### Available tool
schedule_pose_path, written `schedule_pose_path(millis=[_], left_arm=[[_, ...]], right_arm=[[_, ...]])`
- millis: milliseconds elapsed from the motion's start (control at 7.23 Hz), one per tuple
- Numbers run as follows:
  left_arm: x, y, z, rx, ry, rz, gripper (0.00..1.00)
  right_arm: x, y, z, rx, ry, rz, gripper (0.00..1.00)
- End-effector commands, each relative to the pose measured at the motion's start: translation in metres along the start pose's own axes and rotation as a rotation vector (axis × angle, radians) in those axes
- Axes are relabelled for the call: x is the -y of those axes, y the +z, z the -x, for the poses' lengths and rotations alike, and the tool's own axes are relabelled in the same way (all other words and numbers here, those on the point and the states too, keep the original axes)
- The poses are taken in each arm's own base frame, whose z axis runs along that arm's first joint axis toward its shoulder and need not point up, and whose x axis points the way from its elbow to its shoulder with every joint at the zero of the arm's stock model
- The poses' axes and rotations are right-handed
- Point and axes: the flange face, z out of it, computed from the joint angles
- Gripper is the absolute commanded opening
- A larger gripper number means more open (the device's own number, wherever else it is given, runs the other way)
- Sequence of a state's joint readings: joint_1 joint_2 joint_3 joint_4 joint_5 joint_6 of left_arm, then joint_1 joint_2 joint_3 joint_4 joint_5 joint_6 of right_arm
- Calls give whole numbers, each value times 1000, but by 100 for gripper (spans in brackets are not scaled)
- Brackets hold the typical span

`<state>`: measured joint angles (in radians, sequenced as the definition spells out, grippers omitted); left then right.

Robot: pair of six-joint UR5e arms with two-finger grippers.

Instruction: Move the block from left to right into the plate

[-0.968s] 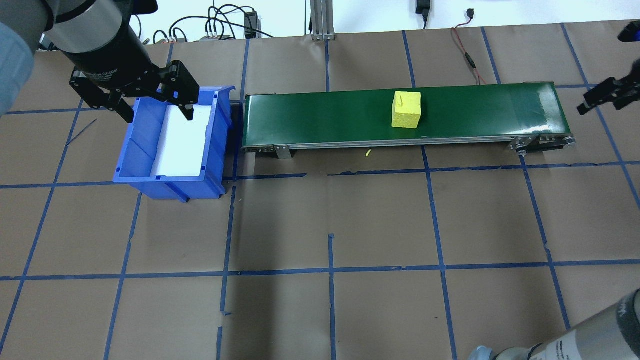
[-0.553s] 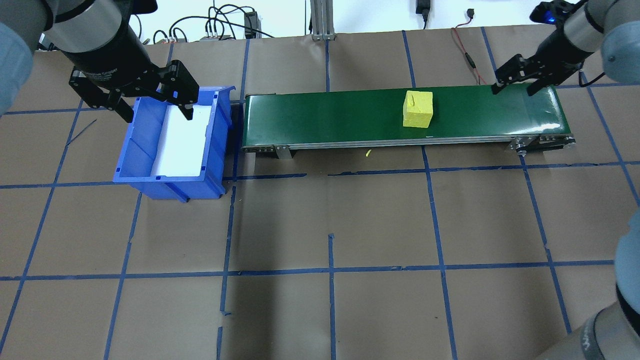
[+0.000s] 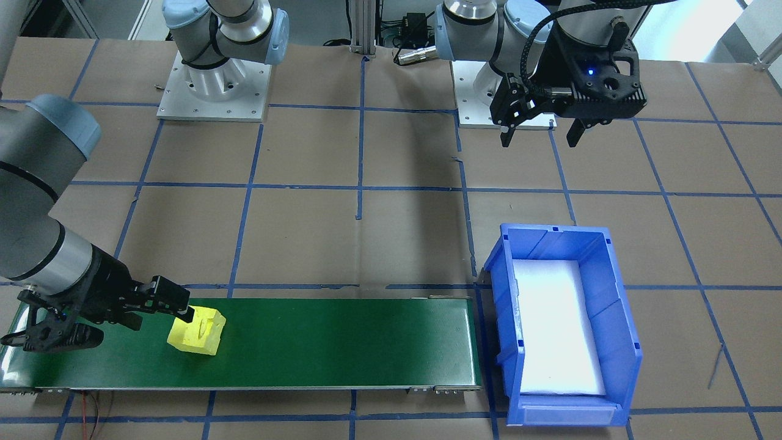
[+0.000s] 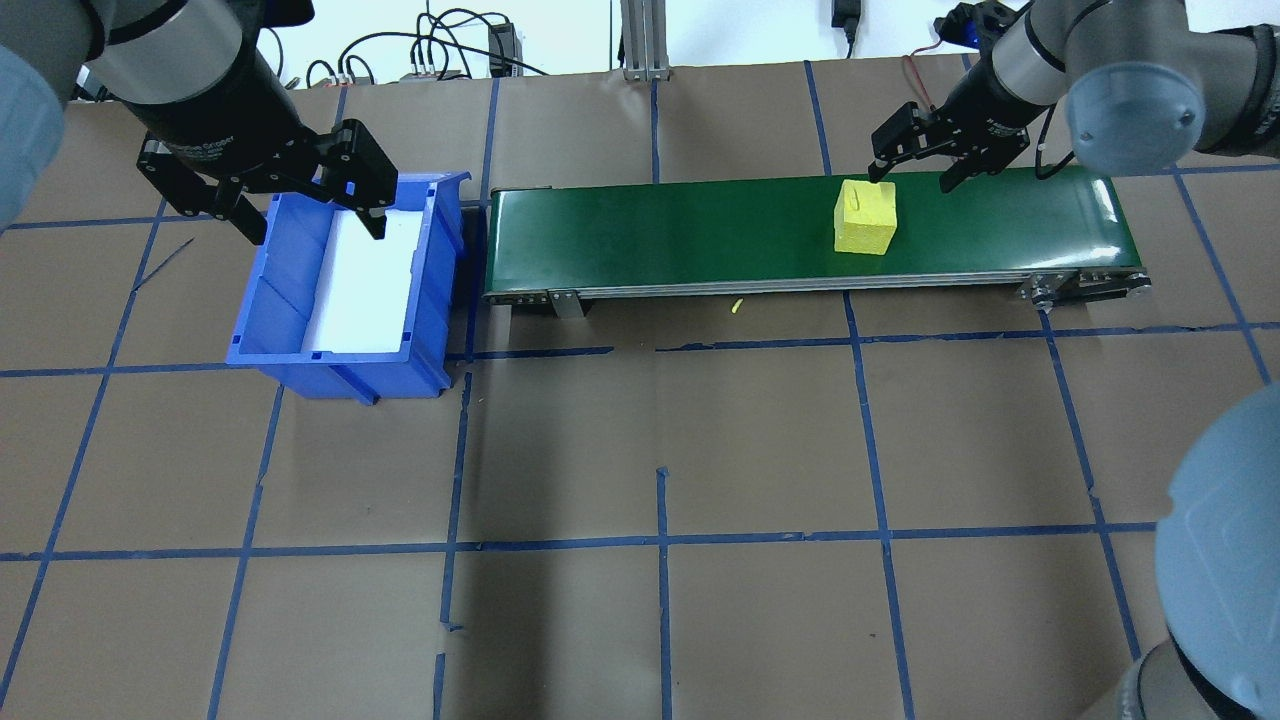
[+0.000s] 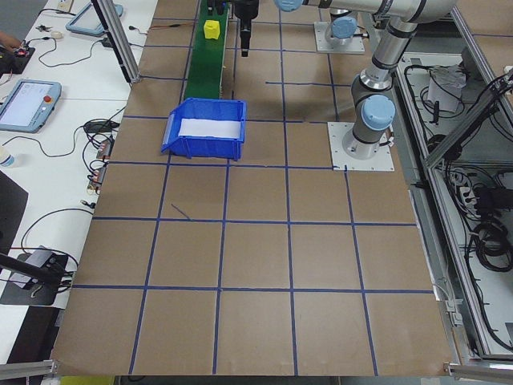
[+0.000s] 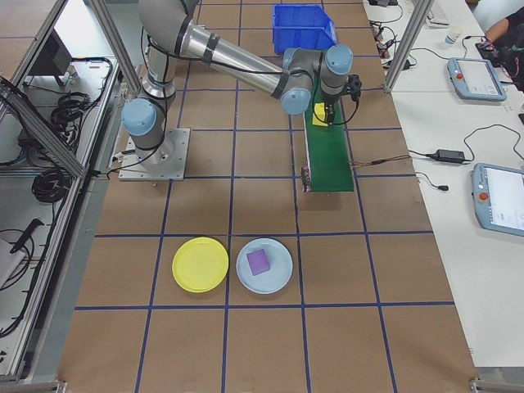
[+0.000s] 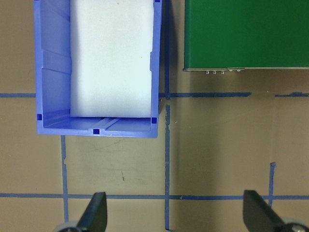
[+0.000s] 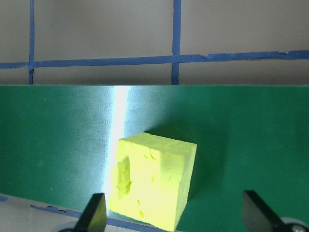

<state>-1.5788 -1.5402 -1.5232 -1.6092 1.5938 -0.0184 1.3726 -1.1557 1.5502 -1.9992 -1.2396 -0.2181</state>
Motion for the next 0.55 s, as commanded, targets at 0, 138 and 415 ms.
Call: schedule_pose_path(millis=[0, 138, 415], left_arm=[[0, 0, 0, 0, 0, 0, 100], [0, 0, 0, 0, 0, 0, 100], [0, 0, 0, 0, 0, 0, 100]], right_arm=[[2, 11, -2, 2, -1, 7, 100], [3, 20, -8, 0, -12, 19, 100], [7, 43, -21, -37, -41, 20, 100]])
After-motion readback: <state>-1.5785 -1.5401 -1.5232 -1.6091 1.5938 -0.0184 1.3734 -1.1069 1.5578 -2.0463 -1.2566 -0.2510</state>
